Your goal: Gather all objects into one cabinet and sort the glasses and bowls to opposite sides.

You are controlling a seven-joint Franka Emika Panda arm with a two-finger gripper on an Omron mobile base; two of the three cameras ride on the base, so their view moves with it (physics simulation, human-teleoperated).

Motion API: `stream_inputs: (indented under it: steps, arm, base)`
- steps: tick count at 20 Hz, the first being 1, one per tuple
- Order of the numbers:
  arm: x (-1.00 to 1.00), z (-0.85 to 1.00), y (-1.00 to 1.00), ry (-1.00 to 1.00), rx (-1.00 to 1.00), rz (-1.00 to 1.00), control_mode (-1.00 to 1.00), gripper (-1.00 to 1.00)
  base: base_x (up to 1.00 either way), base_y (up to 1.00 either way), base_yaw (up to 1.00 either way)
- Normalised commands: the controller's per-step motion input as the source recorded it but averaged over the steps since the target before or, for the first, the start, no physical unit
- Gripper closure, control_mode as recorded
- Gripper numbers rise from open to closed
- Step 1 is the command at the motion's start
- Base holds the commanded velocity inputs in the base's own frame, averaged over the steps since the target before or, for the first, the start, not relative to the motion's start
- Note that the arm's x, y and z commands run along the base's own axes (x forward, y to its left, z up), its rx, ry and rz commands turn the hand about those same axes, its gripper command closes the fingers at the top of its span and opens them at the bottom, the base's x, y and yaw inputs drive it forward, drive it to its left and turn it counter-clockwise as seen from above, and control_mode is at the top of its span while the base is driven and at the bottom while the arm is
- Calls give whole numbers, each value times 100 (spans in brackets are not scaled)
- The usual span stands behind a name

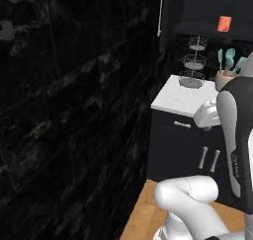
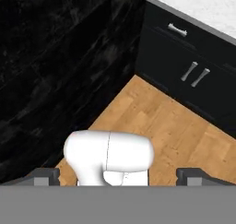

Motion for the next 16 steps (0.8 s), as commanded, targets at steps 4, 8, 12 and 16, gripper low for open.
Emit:
stream_inputs:
  steps: [4, 8, 12, 16]
  arm:
    - [0, 0, 0, 0, 0, 0, 100, -100]
    - [0, 0, 0, 0, 0, 0, 100, -100]
    - [0, 0, 0, 0, 0, 0, 100, -100]
    - [0, 0, 0, 0, 0, 0, 100, -100]
  base:
    - [48, -12, -50]
    - [44, -14, -47]
    - [40, -11, -48]
    - [48, -4, -46]
